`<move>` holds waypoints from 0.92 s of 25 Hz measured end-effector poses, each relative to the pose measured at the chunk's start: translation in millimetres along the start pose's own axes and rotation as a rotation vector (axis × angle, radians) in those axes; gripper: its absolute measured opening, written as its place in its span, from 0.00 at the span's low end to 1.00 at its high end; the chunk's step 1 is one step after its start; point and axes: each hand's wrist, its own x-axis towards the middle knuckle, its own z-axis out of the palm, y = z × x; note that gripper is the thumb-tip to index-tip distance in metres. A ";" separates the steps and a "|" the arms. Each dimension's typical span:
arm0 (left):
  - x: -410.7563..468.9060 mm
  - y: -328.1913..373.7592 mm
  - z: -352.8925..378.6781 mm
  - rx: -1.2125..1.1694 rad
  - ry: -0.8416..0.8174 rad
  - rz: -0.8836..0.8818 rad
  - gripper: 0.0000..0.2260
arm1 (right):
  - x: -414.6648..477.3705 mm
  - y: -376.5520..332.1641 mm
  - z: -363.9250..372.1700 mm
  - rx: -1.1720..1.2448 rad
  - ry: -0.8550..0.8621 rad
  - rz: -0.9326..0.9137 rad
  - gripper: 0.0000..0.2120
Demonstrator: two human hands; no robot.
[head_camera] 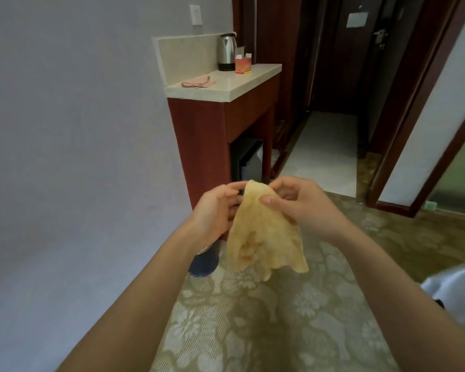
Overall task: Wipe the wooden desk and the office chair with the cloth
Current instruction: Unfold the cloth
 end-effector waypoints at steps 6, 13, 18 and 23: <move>146.5 -0.6 -34.5 0.121 -0.138 0.003 0.16 | 148.3 62.0 -32.7 0.313 0.163 0.101 0.04; 333.6 50.2 -151.0 -0.109 -0.220 -0.124 0.21 | 379.3 125.4 -27.5 0.589 0.151 0.343 0.06; 433.8 121.0 -210.1 -0.037 0.034 -0.023 0.23 | 515.3 144.0 -39.0 0.829 0.103 0.378 0.06; 520.4 190.9 -238.1 0.037 0.467 0.231 0.22 | 654.1 148.1 -40.8 1.214 0.099 0.341 0.15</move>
